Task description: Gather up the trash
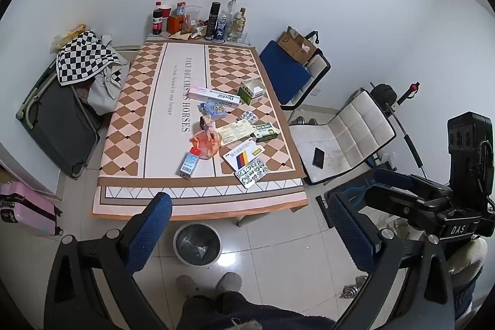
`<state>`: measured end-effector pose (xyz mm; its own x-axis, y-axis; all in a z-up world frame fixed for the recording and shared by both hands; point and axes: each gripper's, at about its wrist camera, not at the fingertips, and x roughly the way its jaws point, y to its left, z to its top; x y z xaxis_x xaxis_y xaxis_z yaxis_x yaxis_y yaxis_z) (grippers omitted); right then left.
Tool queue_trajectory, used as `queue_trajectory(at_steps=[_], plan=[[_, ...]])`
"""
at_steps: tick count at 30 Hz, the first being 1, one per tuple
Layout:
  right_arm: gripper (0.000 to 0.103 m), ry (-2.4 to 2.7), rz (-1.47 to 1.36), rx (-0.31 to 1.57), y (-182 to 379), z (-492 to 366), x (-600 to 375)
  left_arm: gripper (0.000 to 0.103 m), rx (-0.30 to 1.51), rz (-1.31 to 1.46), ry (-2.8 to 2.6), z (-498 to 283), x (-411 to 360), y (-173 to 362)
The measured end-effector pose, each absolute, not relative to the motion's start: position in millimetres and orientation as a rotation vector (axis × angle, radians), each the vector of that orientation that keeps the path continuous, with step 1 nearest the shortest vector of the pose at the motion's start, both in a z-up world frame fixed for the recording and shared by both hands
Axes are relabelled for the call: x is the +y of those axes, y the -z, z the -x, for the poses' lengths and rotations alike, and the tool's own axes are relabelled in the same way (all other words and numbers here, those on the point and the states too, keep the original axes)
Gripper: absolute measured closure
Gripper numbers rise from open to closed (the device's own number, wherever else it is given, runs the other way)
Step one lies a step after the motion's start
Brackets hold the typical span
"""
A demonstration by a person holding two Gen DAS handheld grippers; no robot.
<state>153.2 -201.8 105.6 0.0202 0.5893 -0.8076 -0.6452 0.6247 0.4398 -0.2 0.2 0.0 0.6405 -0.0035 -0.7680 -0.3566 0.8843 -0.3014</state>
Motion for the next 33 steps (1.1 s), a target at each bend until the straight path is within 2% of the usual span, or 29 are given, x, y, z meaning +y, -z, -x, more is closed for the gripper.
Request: queue_trajectory(at_steps=[33], plan=[[0.0,-0.956,0.062,1.208,-115,-160,-207,0.0,0.846,0.439,-0.182,-22,-6,-24]])
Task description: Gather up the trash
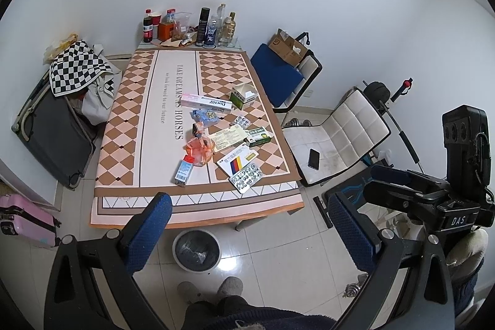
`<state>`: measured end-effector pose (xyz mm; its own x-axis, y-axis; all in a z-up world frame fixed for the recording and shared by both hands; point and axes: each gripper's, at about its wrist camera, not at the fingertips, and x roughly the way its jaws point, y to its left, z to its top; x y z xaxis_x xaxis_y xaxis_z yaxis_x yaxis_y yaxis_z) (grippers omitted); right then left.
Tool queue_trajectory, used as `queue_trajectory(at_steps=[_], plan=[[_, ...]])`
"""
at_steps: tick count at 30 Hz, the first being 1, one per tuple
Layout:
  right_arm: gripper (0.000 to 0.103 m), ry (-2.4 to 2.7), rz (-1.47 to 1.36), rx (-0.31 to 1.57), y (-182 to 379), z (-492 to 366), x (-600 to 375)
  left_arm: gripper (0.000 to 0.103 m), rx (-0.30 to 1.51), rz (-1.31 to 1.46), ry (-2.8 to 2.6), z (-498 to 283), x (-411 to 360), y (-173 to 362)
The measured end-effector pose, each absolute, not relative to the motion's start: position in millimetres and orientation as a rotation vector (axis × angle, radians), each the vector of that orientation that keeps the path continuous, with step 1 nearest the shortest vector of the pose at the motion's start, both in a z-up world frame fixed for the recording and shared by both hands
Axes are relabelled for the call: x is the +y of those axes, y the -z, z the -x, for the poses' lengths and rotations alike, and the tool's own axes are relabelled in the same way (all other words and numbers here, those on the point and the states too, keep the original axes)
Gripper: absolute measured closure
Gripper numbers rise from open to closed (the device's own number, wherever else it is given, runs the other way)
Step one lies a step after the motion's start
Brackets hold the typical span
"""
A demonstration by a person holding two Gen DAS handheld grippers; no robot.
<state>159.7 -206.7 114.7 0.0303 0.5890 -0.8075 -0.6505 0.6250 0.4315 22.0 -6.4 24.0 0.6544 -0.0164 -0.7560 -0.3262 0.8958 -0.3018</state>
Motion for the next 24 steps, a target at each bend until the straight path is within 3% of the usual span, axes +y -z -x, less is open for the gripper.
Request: queue_trajectory(at_steps=[24], plan=[[0.0,-0.97,0.064,1.199,-116.3,-164.8,-209.7,0.0,0.84,0.427,-0.18,-27.7,-10.4,-25.0]])
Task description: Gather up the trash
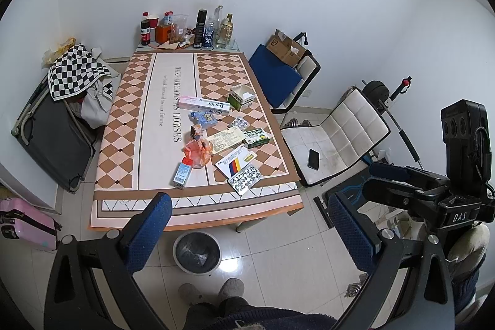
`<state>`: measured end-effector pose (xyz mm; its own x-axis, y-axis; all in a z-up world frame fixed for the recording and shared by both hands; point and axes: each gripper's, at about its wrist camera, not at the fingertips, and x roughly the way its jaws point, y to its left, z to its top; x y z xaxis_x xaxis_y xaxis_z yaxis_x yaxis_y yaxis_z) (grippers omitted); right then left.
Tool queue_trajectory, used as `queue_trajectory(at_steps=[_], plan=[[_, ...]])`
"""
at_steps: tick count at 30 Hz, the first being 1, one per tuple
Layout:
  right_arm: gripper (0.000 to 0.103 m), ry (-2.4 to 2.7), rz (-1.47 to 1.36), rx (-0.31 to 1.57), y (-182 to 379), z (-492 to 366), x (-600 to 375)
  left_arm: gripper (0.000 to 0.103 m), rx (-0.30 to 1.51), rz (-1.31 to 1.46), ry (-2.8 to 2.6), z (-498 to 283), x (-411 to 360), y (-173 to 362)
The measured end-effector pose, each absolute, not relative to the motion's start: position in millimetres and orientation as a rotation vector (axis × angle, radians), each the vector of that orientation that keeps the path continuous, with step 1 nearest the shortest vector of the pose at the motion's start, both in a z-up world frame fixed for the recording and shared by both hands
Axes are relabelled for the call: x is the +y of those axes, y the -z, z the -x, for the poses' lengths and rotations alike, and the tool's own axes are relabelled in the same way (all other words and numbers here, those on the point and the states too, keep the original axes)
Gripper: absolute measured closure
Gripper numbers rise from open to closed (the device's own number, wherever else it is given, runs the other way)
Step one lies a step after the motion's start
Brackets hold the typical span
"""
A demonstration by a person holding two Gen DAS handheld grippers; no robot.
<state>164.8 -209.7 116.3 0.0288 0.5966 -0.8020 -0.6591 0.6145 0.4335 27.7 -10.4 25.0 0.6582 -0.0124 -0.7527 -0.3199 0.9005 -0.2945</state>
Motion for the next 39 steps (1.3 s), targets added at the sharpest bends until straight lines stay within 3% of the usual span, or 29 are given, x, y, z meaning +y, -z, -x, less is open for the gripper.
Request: queue_trajectory(at_steps=[39], plan=[[0.0,-0.997,0.061,1.206,-109,-167,-208,0.0,0.847,0.414,-0.201,-27,-20,-25]])
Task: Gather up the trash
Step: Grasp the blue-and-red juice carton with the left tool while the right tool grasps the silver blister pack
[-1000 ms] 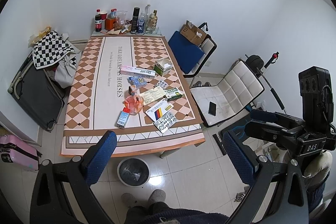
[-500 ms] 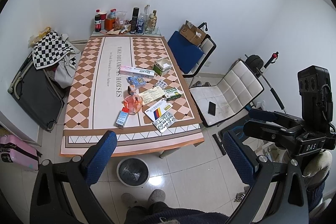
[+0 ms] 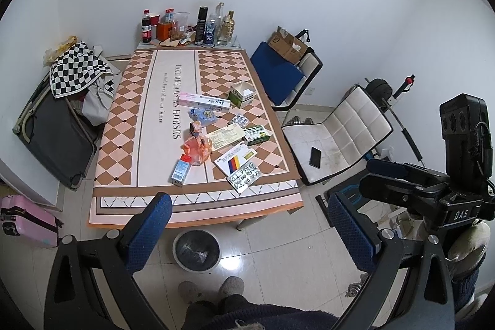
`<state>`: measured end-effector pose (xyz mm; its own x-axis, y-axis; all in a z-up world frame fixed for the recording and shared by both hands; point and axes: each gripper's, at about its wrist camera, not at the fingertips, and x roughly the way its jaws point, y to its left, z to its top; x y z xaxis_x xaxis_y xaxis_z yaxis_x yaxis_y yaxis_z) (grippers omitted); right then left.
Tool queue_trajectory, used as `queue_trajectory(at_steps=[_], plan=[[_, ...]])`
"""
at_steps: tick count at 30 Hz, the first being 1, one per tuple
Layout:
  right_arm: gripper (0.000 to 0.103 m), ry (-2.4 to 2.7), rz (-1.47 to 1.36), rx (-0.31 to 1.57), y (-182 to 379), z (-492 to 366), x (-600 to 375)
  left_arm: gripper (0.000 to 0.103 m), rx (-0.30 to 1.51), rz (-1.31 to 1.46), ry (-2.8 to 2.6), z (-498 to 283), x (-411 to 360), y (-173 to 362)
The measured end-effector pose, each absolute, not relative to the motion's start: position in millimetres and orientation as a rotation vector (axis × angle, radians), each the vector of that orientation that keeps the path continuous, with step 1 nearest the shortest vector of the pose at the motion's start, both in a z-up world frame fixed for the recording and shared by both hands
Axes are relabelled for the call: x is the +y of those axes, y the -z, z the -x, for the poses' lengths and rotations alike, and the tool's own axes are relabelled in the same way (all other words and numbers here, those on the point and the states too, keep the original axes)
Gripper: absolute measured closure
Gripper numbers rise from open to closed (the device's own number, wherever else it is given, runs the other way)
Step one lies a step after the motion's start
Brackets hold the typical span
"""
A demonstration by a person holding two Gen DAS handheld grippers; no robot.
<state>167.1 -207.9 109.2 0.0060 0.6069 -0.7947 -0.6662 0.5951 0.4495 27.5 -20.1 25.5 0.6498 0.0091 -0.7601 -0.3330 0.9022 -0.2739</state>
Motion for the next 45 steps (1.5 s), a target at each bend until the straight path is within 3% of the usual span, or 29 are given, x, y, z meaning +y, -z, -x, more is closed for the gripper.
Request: queue_trajectory(at_steps=[8,20,22,25,28,31,33,41,44,45], plan=[[0.0,-0.854,-0.052,1.257,-66,-209,-211,0.0,0.918,0.271,-0.531,-62,10,27],[0.0,-0.244,-0.317,1.563,178,-288,-200,0.001,1.288,0.199,-0.487,-187,109,224],[0.007,-0.152,-0.334,1.593,214,-295,-192,0.003,1.356,0.206,-0.428,-206,122,257],[0.008,-0.037,-0.371,1.64,257,-303,-179,0.006,1.442,0.241,-0.331,-231,135,301],[0.008,0.047,-0.391,1.656,287,-309,-164,0.019,1.51,0.232,-0.262,-252,140,341],[0.008,0.11,-0.395,1.649,309,-317,-150,0.045,1.558,0.234,-0.203,-265,140,365],[0.008,0.146,-0.392,1.649,321,-322,-142,0.073,1.561,0.235,-0.179,-271,139,371],[0.01,0.221,-0.294,1.671,354,-331,-110,0.074,1.517,0.213,-0.165,-279,141,361],[0.023,0.239,-0.264,1.652,353,-329,-106,0.075,1.494,0.202,-0.182,-277,147,355],[0.037,0.226,-0.265,1.634,350,-328,-106,0.075,1.49,0.201,-0.188,-276,148,353]])
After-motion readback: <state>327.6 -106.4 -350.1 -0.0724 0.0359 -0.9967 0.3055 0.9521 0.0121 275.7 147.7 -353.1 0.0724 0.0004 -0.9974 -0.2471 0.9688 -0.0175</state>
